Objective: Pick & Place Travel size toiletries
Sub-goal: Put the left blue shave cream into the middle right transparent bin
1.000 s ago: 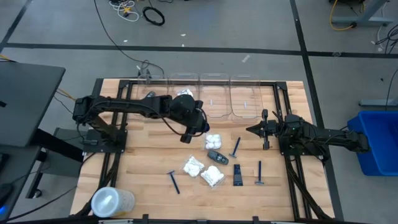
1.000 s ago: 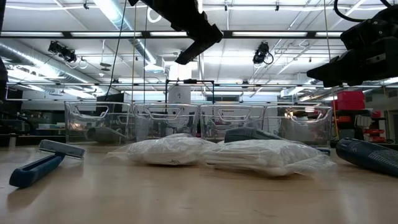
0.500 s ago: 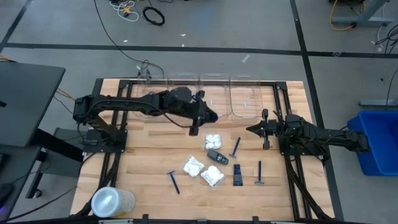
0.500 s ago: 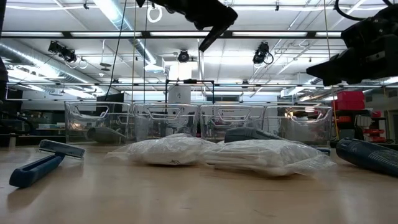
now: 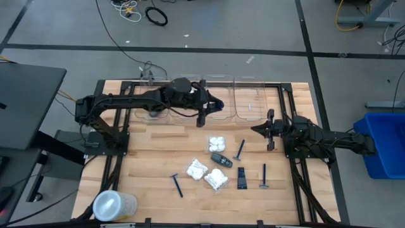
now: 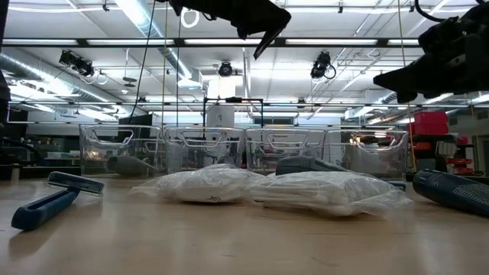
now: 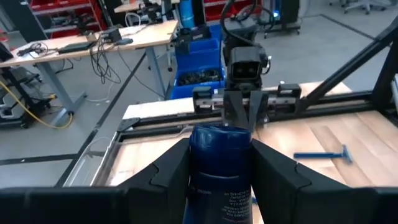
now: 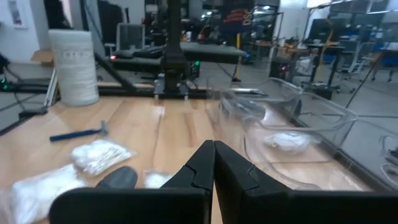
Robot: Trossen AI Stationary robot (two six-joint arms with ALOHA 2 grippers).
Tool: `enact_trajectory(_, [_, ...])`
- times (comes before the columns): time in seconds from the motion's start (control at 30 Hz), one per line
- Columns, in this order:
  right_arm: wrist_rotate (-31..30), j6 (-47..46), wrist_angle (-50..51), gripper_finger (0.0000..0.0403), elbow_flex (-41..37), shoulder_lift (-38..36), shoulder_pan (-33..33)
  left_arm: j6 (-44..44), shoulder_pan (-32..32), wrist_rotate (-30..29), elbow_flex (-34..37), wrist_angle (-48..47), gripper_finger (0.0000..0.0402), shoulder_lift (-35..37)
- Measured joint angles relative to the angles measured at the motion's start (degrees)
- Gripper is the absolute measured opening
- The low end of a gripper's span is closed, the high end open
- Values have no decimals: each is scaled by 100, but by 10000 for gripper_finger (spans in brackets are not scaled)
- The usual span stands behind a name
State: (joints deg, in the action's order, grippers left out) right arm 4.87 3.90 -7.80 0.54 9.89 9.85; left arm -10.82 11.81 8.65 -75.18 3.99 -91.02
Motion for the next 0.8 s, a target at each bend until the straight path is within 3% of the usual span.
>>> enact_trajectory(0.33, [-1096,-16,-1276,13,2,125,0,15,-2,2,0,90,154,2])
enact_trajectory(0.5, [-1288,-2,-1772,13,3,356,0,12,-2,2,0,219,154,2])
enact_trajectory(0.8, [-1580,212,-1778,12,572,1178,-2,12,19,2,0,374,154,2])
